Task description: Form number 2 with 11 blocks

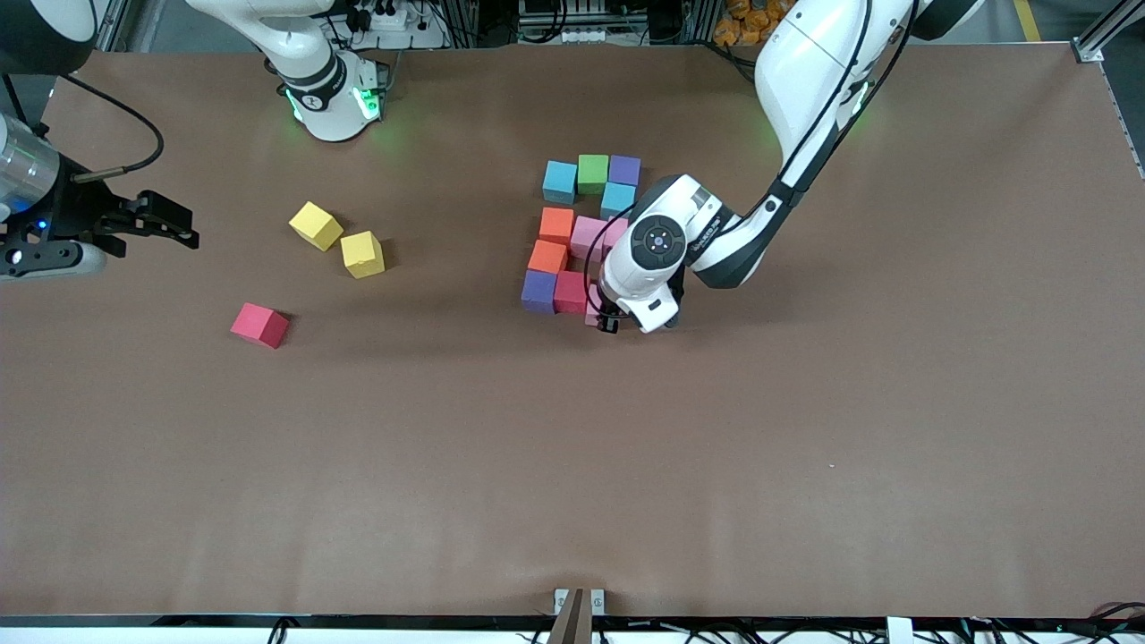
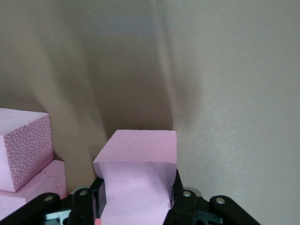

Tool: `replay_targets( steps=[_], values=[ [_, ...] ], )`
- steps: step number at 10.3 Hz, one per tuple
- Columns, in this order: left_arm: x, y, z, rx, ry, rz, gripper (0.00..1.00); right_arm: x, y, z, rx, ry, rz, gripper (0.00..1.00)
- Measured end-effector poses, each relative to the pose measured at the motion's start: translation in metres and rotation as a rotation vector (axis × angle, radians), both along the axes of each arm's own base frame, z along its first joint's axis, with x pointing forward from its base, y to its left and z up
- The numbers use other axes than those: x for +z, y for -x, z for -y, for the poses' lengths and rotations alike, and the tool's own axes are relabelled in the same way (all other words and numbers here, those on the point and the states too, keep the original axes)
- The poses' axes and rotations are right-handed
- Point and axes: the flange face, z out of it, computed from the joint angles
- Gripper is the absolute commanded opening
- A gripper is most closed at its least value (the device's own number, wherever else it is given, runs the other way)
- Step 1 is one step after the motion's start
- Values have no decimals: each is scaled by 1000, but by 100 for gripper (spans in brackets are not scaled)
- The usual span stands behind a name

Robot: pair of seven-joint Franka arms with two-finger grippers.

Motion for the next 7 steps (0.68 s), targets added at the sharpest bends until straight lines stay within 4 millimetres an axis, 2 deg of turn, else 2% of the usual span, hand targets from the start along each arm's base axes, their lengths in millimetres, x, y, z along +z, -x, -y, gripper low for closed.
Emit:
replay_targets(
  steps=[2, 3, 5, 7],
  values=[
    [-5, 4, -2, -3, -8, -10, 1, -1, -7, 3, -5, 3, 3, 100],
    [-6, 5, -2, -3, -9, -12, 1, 10, -10, 7, -11, 6, 24, 100],
    [-6, 6, -1, -3, -8, -13, 3, 34, -9, 31, -53, 8, 52, 100],
    [-5, 6, 0, 6, -8, -15, 5, 37, -9, 44, -76, 8, 54, 100]
  ],
)
